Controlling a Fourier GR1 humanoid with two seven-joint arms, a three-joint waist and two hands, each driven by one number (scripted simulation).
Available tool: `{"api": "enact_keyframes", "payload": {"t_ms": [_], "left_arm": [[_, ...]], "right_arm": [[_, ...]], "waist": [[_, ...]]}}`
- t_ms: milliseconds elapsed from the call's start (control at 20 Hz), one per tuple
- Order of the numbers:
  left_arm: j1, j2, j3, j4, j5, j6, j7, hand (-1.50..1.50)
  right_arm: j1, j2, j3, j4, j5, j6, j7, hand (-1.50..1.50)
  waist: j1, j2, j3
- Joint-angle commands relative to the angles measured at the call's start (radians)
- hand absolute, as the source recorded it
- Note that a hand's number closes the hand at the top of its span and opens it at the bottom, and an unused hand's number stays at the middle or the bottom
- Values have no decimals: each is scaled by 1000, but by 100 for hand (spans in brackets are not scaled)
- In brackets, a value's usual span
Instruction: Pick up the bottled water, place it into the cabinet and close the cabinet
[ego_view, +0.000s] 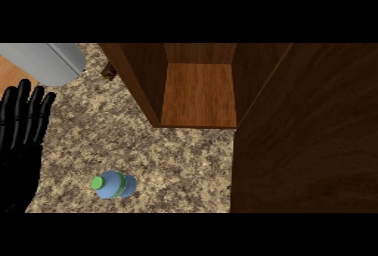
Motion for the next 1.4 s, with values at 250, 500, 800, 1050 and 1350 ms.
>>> {"api": "enact_keyframes", "payload": {"t_ms": [250, 500, 800, 1050, 1350], "left_arm": [[204, -28, 15, -138, 46, -38, -84, -150], [263, -87, -7, -178, 194, -5, 131, -150], [335, -78, -21, -295, 154, 28, 203, -150], [427, -47, 36, -272, 165, -33, 189, -150], [492, -64, 53, -259, 179, -58, 172, -150]], "right_arm": [[153, 57, 36, -214, 1, -35, 52, -150], [314, 41, 212, -277, -154, 134, 86, -150], [492, 20, 283, -524, -123, 143, 166, -150], [569, 9, 295, -517, -133, 172, 94, -150], [672, 3, 349, -531, -77, 187, 17, -150]], "waist": [[-18, -37, 5], [-23, -40, 5], [-29, -38, 5], [-27, -37, 5], [-28, -37, 5]]}}
